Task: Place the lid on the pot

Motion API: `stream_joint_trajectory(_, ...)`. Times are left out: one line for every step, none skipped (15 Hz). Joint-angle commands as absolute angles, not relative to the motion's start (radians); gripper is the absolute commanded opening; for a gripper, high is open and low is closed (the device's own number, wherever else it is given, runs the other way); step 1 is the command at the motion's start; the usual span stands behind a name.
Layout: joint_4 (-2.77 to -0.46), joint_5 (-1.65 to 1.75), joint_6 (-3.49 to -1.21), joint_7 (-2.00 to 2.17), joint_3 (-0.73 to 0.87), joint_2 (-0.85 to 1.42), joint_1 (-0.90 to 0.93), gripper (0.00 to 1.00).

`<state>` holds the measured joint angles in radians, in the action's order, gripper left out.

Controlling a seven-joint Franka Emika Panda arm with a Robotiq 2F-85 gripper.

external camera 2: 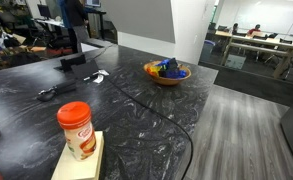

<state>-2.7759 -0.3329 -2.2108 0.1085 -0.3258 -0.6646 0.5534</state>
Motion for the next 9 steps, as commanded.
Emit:
stream_joint_trajectory(-2.774,-0.348,-2.193,0.150,-0.343,-0.672,0.545,0.01)
stream_joint_trajectory(-2.774,-0.348,-2.189,0.160,-0.346,-0.673,0.546,0.01)
stream_joint_trajectory(-2.774,-0.348,-2.179,0.176,-0.350,-0.676,0.545,0.01)
stream_joint_trajectory(-2.774,-0.345,-2.165,0.195,-0.355,-0.680,0.541,0.01)
stream_joint_trajectory(-2.774,-0.341,-2.150,0.215,-0.360,-0.684,0.538,0.01)
stream_joint_trajectory(-2.774,-0.346,-2.146,0.228,-0.362,-0.684,0.539,0.01)
stream_joint_trajectory(-2.774,-0.347,-2.142,0.240,-0.366,-0.682,0.539,0.01)
stream_joint_trajectory(-2.774,-0.350,-2.151,0.249,-0.369,-0.676,0.538,0.01)
stream_joint_trajectory(-2.774,-0.351,-2.165,0.258,-0.374,-0.668,0.535,0.01)
